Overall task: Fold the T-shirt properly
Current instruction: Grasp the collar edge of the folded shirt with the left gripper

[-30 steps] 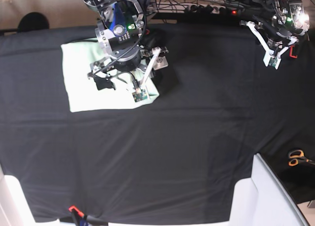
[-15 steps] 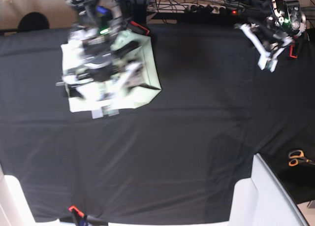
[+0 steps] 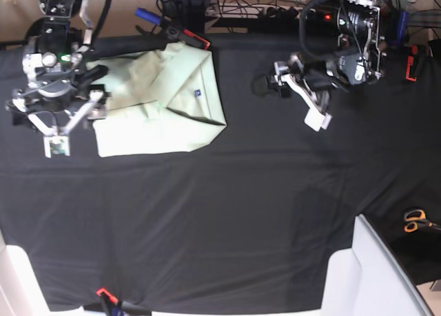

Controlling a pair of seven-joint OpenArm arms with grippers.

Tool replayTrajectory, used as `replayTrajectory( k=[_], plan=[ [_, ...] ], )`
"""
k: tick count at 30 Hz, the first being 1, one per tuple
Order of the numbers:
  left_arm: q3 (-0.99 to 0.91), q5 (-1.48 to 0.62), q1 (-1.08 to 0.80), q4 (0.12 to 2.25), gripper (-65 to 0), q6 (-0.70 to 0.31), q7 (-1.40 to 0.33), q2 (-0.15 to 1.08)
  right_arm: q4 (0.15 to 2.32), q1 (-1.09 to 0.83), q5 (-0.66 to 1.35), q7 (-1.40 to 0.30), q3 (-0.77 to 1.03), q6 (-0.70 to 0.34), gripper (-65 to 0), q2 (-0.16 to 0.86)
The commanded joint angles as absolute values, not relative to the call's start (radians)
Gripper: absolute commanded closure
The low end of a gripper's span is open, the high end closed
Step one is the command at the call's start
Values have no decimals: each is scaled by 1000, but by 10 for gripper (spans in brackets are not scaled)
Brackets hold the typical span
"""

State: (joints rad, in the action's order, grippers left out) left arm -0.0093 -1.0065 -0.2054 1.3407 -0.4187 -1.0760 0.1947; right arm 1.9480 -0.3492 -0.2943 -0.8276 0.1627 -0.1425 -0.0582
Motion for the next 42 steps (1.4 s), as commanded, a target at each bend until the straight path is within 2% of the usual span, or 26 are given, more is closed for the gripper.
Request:
replayTrajectory(
  k=[1,6,11,42],
  plan=[
    [-8,-1043,-177,1340,-445,-423,-1063,189,1966,-343,-302,-809,180,-143,-576,-58],
    [-1,-1046,-157,1267,-462,-423,-1063,145,1966,-360,-302,-806,208,-143,-576,-53],
    [76,-1049,-140,1257,-455,-423,-1064,127,1965,-401,-302,-725,206,-143,-576,-58],
    [493,-1020,200,848,-452,-421,-1061,2,1966,-430,-302,-719,213,-143,-576,-59]
  ],
)
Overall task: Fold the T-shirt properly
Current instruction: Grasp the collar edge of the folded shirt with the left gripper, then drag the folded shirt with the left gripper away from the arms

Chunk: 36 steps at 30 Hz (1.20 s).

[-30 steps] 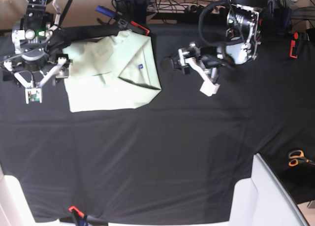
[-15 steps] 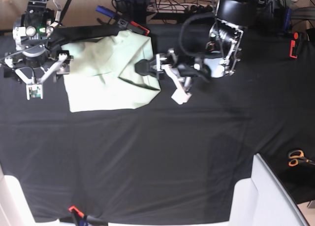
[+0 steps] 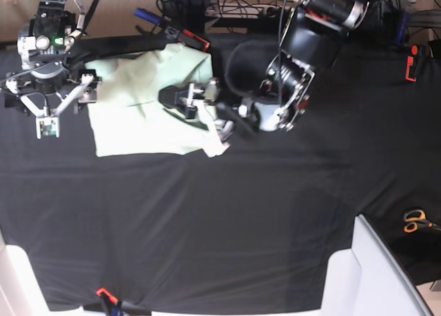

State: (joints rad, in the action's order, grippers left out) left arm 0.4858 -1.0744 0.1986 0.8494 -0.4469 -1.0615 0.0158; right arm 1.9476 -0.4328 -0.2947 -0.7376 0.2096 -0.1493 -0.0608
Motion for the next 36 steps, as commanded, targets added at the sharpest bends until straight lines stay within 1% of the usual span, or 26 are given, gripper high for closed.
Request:
replayTrajectory(
  k=[1,8,9,10,11,12,17,18,23,28,33,36],
  plan=[
    [510,-1015,211,832,-452,-421,-1061,-4,1966,-430,-302,-719,213,-143,-576,-59],
    [558,-1015,260,733,-448,-421,-1061,-27,1966,-430,-302,-719,213,-143,-576,-59],
    [556,-1015,260,728,-445,-421,-1061,-27,1966,-430,-302,-719,213,-143,-576,-59],
    [556,-1015,260,727,-423,-421,-1061,-27,1966,-430,-302,-719,213,-143,-576,-59],
    [556,-1015,260,727,-390,-421,-1061,-27,1966,-430,-302,-719,213,-143,-576,-59],
    [556,-1015,260,727,-339,-421,-1061,-27,1966,-430,-302,-719,213,-143,-576,-59],
    [555,-1015,260,702,-12,-421,-1061,-28,1966,-430,-302,-719,213,-143,-576,-59],
    [555,-1015,260,694,0,-421,-1061,-28,1966,-430,-302,-719,213,-143,-576,-59],
    [556,-1015,257,693,0,-421,-1007,-28,1966,-430,-302,-719,213,-143,-576,-59],
    [550,-1023,265,710,0,-421,-1010,-25,1965,-430,-302,-717,213,-143,-576,-59],
    [553,-1018,308,789,0,-421,-1121,-19,1965,-430,-302,-717,213,-143,-576,-59],
    [556,-1017,335,855,0,-421,-1193,5,1965,-430,-302,-717,213,-143,-576,-59]
  ],
)
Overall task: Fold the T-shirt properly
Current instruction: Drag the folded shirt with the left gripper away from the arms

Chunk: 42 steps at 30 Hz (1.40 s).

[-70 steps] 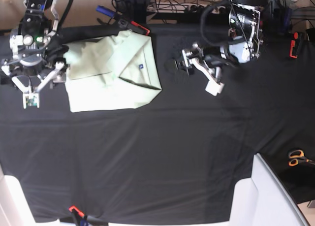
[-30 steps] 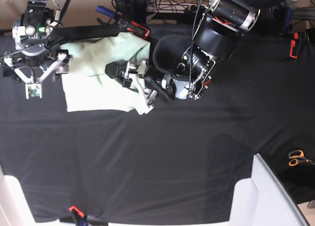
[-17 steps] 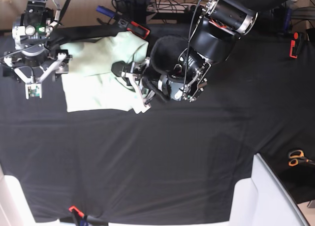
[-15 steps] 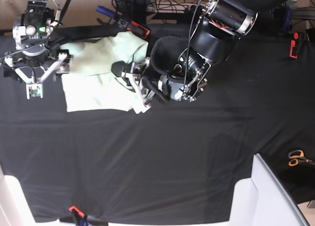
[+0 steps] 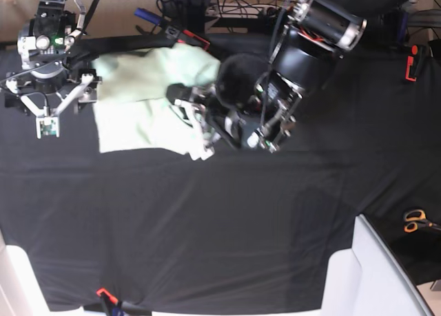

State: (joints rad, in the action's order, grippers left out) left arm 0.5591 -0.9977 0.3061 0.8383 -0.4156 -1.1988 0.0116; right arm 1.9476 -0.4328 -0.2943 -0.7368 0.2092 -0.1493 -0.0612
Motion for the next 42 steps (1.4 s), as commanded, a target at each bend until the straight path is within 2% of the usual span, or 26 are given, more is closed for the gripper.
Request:
replayTrajectory(
  k=[1,9,16,22,31,42],
  plan=[
    [556,-1015,348,866,0,-421,-1213,12,1965,-430,-302,-717,213,-143,-576,-59],
    [598,-1015,435,877,0,-421,-1287,102,1965,-430,-302,-717,213,-143,-576,-59],
    [998,-1015,576,877,0,-421,-1285,148,1965,-430,-302,-717,213,-143,-576,-59],
    [1202,-1000,699,877,0,-421,-1282,145,1965,-430,-302,-719,213,-143,-576,-59],
    [1231,-676,760,885,0,-423,-1285,137,1965,-430,-302,-720,213,-143,-576,-79],
    [1222,-274,713,1049,0,-424,-1270,91,1965,-427,-302,-719,208,-143,-576,-81]
  ],
)
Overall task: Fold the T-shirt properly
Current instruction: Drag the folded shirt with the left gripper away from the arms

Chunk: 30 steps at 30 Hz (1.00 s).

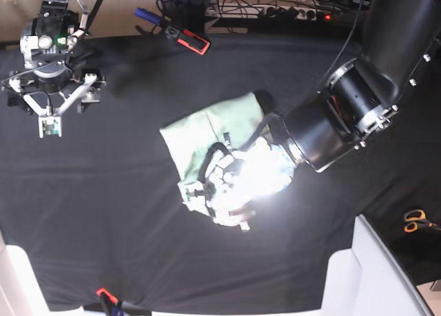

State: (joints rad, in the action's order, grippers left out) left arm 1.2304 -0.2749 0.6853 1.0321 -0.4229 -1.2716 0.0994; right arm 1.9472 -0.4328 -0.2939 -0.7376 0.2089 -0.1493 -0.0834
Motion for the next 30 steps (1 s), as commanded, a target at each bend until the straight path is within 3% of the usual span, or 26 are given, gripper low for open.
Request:
replayTrajectory(
  k=[1,11,30],
  plan=[
    [1222,-248,707,1049,0,-424,-1257,82,1965,-426,-302,-719,208,-143,-576,-81],
    [1225,-168,688,1000,0,-424,-1176,-7,1965,-424,-302,-719,211,-143,-575,-81],
    [1231,-168,708,895,0,-424,-1078,-62,1928,-394,-302,-719,211,-143,-575,-81]
  ],
)
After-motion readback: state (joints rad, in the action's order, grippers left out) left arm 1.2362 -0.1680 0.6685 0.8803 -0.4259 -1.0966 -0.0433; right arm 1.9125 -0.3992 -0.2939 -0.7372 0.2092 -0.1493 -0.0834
